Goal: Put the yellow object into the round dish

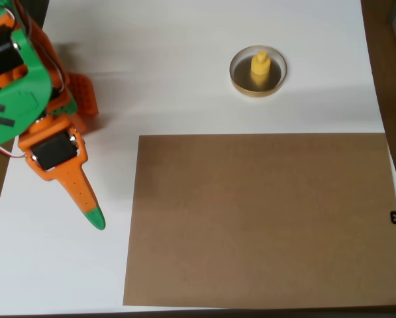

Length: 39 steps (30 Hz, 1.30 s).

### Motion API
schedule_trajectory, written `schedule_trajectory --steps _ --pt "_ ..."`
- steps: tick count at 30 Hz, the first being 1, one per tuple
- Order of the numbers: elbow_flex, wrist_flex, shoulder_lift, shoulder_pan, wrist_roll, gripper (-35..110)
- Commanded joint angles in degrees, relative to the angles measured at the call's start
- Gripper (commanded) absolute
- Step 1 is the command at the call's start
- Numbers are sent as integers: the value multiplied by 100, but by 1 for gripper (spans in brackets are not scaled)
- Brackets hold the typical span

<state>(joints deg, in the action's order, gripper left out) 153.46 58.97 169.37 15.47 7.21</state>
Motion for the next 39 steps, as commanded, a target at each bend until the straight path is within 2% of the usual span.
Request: schedule_trajectory --steps 1,17,29,33,39 --pt "316 -62 589 18 -18 23" --pt "1318 18 1758 -26 -176 23" --pt "1644 -255 1758 396 -369 10" --pt "1644 -220 1758 439 -422 0" --pt "1617 -123 1758 457 -413 0"
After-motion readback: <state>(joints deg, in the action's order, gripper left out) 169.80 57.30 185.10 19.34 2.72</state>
